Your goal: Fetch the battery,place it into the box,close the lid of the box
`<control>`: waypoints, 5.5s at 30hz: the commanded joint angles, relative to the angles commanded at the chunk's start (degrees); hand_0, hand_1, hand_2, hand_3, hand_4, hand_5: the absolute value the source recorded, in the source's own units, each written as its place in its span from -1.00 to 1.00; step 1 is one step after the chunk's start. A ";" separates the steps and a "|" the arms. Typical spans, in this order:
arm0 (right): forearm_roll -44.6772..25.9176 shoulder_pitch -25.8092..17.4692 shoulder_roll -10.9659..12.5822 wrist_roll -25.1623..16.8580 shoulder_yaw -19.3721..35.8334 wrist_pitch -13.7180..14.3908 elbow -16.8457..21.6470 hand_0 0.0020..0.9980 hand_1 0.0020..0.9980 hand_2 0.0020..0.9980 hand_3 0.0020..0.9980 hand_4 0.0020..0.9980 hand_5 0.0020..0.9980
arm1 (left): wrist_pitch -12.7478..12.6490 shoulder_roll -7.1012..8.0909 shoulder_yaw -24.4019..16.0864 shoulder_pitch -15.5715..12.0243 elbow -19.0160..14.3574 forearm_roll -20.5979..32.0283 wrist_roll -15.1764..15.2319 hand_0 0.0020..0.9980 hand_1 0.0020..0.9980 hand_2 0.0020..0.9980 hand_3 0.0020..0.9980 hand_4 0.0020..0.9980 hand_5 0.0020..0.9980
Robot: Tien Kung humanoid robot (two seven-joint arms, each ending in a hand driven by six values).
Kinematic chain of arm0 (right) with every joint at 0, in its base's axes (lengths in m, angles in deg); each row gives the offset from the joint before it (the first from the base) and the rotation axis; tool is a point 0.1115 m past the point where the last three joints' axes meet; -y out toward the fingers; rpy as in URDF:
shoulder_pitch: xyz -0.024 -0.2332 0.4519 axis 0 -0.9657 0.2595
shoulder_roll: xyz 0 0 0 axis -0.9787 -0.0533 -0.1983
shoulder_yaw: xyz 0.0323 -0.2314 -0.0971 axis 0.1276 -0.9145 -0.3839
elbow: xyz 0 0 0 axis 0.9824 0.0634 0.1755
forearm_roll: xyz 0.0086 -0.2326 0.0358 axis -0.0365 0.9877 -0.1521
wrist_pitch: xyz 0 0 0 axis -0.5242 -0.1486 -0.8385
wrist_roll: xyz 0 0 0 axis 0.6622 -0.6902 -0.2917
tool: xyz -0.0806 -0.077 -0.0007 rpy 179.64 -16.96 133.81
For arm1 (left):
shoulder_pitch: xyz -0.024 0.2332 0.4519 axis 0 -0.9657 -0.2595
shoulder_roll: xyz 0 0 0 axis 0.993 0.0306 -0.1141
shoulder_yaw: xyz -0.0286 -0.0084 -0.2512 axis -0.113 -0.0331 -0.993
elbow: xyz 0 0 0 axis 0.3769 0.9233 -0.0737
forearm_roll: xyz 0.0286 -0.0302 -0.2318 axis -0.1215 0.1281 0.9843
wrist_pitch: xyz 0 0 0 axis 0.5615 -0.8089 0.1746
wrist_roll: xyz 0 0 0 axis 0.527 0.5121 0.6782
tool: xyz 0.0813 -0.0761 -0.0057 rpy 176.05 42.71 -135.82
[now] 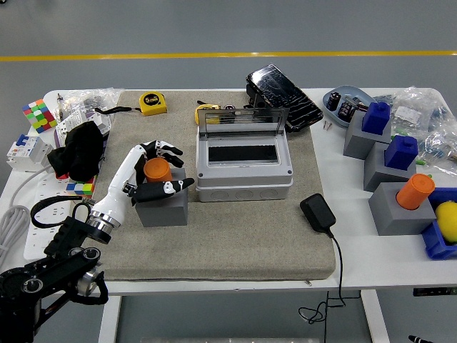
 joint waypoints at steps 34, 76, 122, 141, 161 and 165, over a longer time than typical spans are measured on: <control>0.11 -0.74 -0.06 -0.42 0.47 0.25 0.15 0.34 0.36 0.38 0.08 0.83 0.04 | -2.65 -1.52 4.08 3.41 -0.10 14.90 5.18 -0.95 -1.00 -0.76 -0.71 0.99 -1.00; -0.89 -0.28 0.69 -0.62 -2.31 0.47 0.38 0.34 0.36 0.38 0.08 0.82 0.03 | 4.18 -16.95 19.51 35.28 11.52 -40.64 -37.88 -0.75 -0.75 -0.55 -0.44 1.00 -0.61; 0.10 -1.04 0.23 -0.60 0.19 0.49 0.95 0.33 0.35 0.38 0.08 0.82 0.03 | 5.64 -7.79 2.06 26.51 -1.07 -52.65 -42.58 0.42 0.62 0.58 0.60 1.00 0.02; 0.42 -2.20 0.35 -0.48 0.80 0.44 0.95 0.34 0.35 0.38 0.08 0.82 0.03 | 19.05 -2.26 2.02 21.75 -16.44 -50.47 -57.09 0.09 0.42 0.38 0.51 1.00 0.15; 0.44 -2.04 0.05 -0.50 0.68 0.45 0.94 0.34 0.35 0.38 0.07 0.82 0.03 | 9.59 -2.77 -10.00 13.33 -19.07 -43.95 -44.97 0.05 0.42 0.39 0.50 1.00 0.18; 0.33 -2.08 -0.14 -0.48 0.70 0.46 0.68 0.34 0.35 0.38 0.08 0.82 0.03 | 2.05 -2.11 -16.49 7.52 -18.36 -34.58 -35.84 0.05 0.38 0.36 0.45 1.00 0.13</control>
